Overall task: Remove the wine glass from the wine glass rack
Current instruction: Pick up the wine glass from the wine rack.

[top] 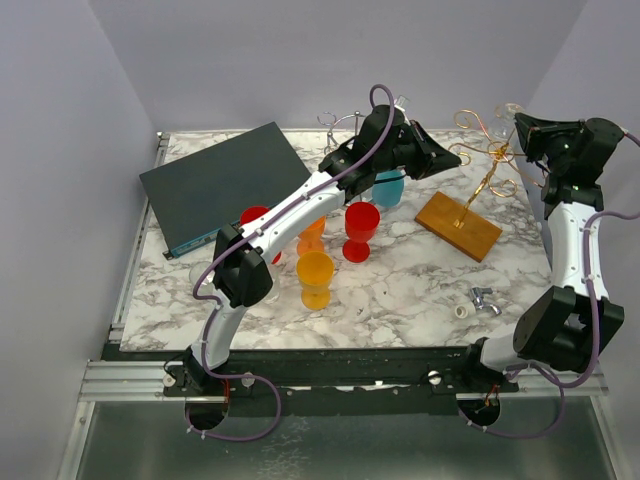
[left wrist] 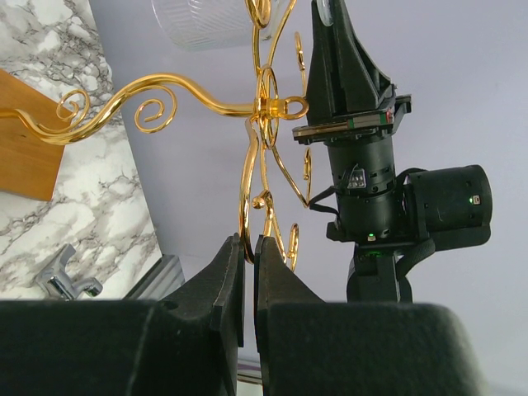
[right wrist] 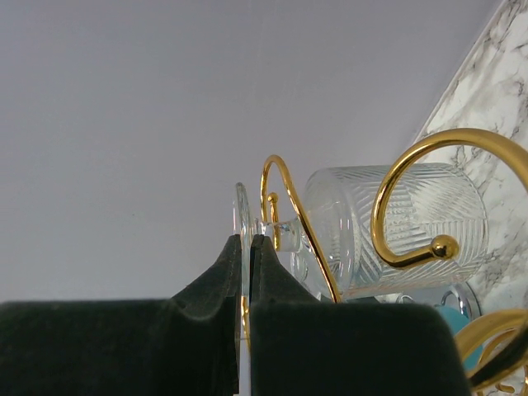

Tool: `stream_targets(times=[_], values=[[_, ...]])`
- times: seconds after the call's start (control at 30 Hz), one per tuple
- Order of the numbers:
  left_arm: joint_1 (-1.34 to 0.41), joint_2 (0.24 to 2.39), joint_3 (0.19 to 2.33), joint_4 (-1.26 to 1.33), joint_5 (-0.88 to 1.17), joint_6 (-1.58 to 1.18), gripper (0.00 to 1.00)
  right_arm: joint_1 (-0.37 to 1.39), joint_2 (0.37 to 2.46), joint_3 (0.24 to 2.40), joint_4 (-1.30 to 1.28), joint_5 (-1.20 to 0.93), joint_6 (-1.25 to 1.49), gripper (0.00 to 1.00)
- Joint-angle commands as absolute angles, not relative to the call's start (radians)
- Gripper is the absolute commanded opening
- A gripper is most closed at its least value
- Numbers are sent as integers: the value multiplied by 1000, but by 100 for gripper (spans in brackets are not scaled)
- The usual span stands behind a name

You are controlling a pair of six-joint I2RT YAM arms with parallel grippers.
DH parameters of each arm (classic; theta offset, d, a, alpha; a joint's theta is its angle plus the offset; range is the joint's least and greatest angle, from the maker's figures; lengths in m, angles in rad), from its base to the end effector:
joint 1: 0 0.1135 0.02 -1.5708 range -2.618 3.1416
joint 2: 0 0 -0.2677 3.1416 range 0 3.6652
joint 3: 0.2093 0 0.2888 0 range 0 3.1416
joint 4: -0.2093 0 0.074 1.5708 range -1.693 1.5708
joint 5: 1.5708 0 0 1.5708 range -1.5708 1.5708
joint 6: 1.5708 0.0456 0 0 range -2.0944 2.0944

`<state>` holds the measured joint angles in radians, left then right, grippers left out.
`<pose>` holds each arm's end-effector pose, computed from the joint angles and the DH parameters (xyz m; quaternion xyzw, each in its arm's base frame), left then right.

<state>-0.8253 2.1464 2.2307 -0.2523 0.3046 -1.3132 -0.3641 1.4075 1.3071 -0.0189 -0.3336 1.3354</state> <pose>0.3685 -0.4193 0.4020 -0.0874 0.7564 -0.6150 0.2050 0.3602 -0.1213 0.3951 0.4813 0.5697 0.4153 0.5208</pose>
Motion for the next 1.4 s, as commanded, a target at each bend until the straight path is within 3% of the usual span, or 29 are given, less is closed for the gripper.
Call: stream_targets(times=[0.0, 1.37], values=[[-825, 2093, 2281, -226, 276, -1281, 0, -370, 1353, 1316, 51, -405, 1351, 1], [-827, 2113, 2294, -236, 288, -1297, 0, -361, 1542, 1492, 103, -606, 1401, 1]])
